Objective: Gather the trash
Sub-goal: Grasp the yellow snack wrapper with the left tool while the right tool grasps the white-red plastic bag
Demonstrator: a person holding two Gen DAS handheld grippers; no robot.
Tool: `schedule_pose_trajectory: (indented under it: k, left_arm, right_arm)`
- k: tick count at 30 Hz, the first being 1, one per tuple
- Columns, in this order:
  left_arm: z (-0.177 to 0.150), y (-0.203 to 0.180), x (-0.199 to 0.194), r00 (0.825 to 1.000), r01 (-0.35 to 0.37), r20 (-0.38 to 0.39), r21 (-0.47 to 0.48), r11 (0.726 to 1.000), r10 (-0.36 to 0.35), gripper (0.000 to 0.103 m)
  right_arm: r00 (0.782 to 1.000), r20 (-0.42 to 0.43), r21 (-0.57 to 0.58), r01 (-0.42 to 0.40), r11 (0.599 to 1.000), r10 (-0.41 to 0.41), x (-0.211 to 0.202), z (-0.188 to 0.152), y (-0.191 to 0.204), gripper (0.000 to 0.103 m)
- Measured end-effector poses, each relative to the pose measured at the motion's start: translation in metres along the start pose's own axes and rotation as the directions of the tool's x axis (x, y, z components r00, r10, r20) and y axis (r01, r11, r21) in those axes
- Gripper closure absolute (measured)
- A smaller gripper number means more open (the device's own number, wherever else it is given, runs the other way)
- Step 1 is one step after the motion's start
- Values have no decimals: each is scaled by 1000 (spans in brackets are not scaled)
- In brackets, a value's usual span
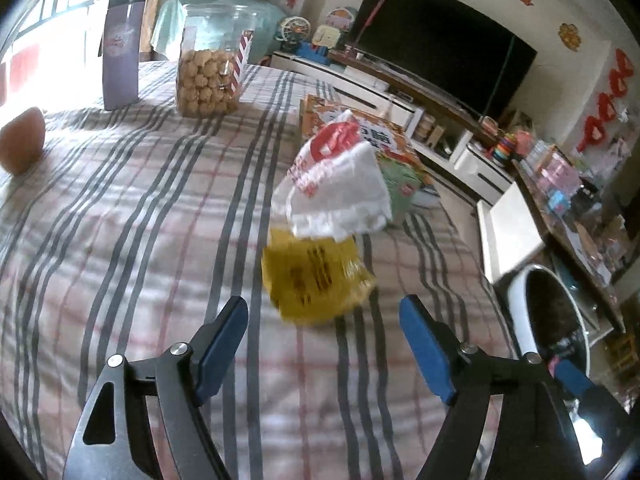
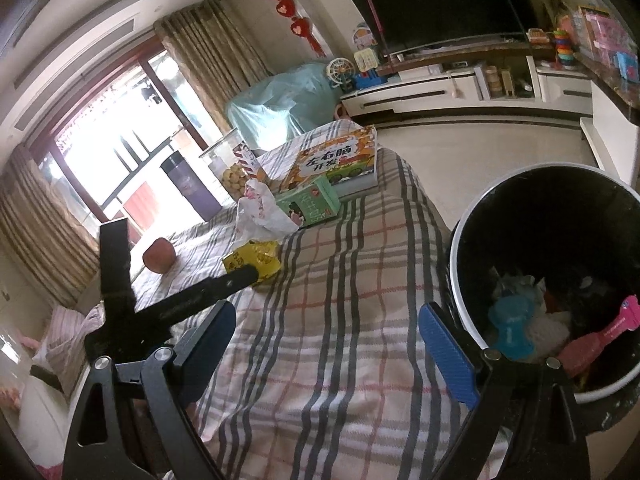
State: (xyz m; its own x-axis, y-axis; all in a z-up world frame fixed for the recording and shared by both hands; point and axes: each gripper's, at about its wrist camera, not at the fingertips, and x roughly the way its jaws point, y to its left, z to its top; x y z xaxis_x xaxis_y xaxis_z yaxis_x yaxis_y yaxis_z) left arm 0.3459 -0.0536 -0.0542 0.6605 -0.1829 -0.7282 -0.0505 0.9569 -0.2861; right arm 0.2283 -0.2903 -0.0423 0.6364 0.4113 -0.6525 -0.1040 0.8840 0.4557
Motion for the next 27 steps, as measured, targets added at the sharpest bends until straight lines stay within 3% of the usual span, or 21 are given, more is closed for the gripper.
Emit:
schedule_pose_trajectory:
  k: [3, 5, 6, 7, 9, 11, 27]
  left_arm:
    - [6, 1, 13, 1000, -22, 1, 14, 1000, 22, 28]
    - [7, 2, 15, 1000, -19, 8, 21, 1000, 19, 41]
    - [6, 3, 17, 1000, -10, 3, 26, 1000, 10, 57]
    - [6, 5, 20, 1000, 2, -9, 28, 1000, -2, 65]
    - [3, 8, 20, 1000, 2, -3, 43, 999, -2, 66]
    - [2, 13, 18, 1000, 3, 2, 60, 998, -3, 93]
    - [-37, 90, -55, 999, 22, 41, -38, 999, -21, 99]
  right_arm:
    - [1000, -4, 2, -4, 1000, 4, 6, 4, -1, 9]
    - [1000, -6, 3, -7, 1000, 7, 11, 6, -1, 9]
    - [1000, -6, 4, -10, 1000, 10, 13, 7, -1, 9]
    - [1000, -7, 4, -12, 1000, 12, 15, 8, 0, 9]
    - [1000, -8, 3, -18, 1000, 18, 21, 11, 2, 9]
    - [1000, -11, -2, -24, 1000, 24, 27, 12, 6, 9]
    - [994, -89, -129, -81, 988, 70, 113, 21, 68, 9]
